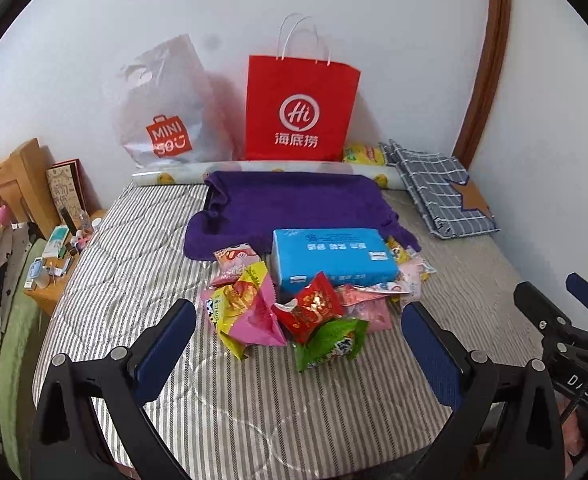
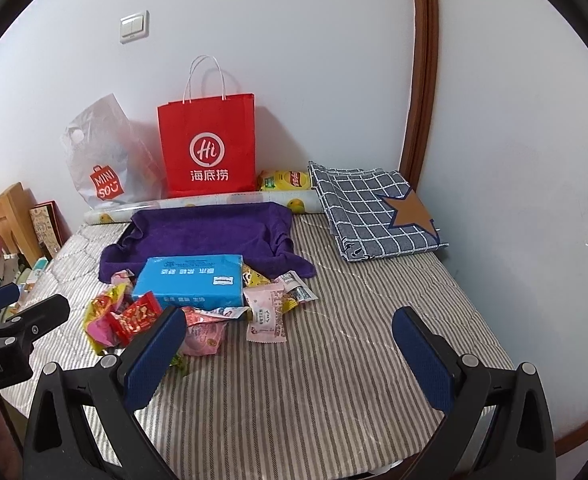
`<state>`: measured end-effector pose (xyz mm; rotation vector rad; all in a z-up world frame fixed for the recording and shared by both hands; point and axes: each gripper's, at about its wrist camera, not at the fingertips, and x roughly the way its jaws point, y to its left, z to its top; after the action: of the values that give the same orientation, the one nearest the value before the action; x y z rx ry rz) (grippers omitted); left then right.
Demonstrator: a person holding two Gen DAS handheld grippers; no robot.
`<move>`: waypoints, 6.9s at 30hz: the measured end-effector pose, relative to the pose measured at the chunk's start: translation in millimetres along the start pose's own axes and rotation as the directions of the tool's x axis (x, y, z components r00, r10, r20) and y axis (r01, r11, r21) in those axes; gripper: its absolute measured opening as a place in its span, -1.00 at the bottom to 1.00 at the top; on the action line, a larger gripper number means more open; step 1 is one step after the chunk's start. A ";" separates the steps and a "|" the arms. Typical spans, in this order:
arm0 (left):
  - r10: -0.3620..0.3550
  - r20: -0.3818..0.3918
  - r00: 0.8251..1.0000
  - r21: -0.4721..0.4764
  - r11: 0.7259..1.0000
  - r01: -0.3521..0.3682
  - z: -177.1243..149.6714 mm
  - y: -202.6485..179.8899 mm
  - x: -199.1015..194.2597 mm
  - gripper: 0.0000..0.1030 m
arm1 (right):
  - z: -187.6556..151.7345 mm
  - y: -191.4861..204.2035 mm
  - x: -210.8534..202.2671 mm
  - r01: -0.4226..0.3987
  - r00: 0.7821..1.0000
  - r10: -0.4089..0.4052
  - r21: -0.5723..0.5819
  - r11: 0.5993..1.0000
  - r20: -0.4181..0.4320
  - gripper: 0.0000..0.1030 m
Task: Organize snacks
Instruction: 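Lower the right tool onto the pink biscuit packet and close it, then close the left tool on the yellow-and-pink chip bag, then carry the chip bag in the left tool while the right carries the biscuit packet toward the purple towel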
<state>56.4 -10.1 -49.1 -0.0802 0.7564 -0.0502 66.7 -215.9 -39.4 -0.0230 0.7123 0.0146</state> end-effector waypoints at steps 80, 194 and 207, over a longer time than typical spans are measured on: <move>-0.121 -0.278 0.953 -0.192 0.979 0.068 -4.2 93.4 150.0 0.63 | -30.1 -20.0 161.0 -0.066 0.971 0.072 0.031 0.997 -0.226 -0.27; -0.216 -0.149 0.965 -0.037 0.976 0.212 169.2 40.1 179.7 0.11 | 134.5 44.1 209.0 -0.092 0.994 0.088 -0.074 0.993 -0.059 -0.27; -0.178 -0.214 0.960 -0.074 0.983 0.166 180.3 74.1 251.7 0.11 | 148.3 41.8 270.8 -0.069 0.995 0.062 -0.081 0.994 -0.082 -0.27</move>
<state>364.3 54.8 -97.2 -0.1960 0.9714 -0.2063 367.6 -168.8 -104.9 -0.0813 0.7918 0.1069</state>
